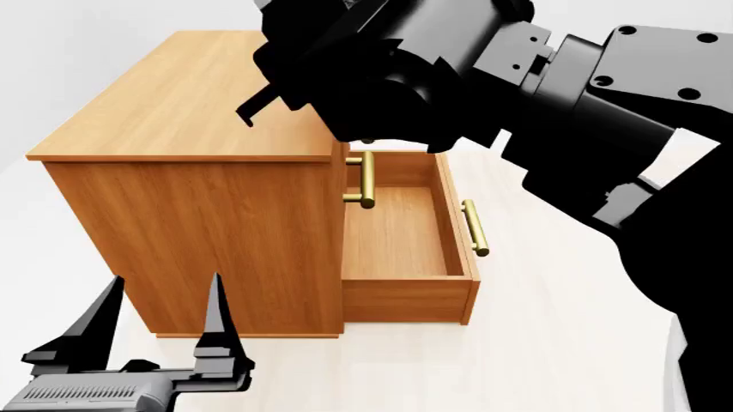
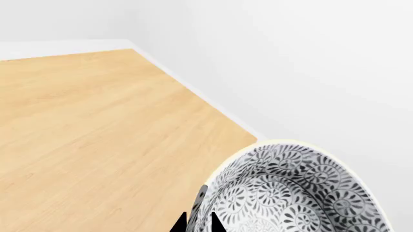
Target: Put the bowl on top of the cabinet.
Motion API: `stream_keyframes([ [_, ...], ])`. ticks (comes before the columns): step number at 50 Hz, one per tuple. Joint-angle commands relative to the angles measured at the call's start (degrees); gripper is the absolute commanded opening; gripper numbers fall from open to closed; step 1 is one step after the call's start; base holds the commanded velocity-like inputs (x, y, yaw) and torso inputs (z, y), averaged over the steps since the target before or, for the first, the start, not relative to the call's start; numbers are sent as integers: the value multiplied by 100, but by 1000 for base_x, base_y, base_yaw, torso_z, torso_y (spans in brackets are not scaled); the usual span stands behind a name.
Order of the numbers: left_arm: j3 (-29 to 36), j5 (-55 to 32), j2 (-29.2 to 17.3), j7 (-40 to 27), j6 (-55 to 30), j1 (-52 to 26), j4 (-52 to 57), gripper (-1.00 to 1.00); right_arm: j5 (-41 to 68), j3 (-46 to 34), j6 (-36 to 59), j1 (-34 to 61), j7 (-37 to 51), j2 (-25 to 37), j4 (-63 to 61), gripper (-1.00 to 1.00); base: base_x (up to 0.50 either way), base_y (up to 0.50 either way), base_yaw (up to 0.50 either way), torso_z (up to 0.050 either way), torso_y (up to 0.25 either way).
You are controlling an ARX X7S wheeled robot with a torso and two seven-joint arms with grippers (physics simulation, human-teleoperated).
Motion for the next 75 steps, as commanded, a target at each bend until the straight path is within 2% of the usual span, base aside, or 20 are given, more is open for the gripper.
stream_keyframes([
  [1,24,-15,-8,6,28,13,-18,100,-179,2,-99,0,16,0,-349,-100,0,0,0,0,0],
  [27,54,-57,-42,-5,51,28,7,100,188,-17,-54,368,403,0,-1191,-100,0,0,0,0,0],
  [75,94,-114,-92,-28,124,50,-12,100,163,-17,-70,-42,331,0,-1445,-100,0,0,0,0,0],
])
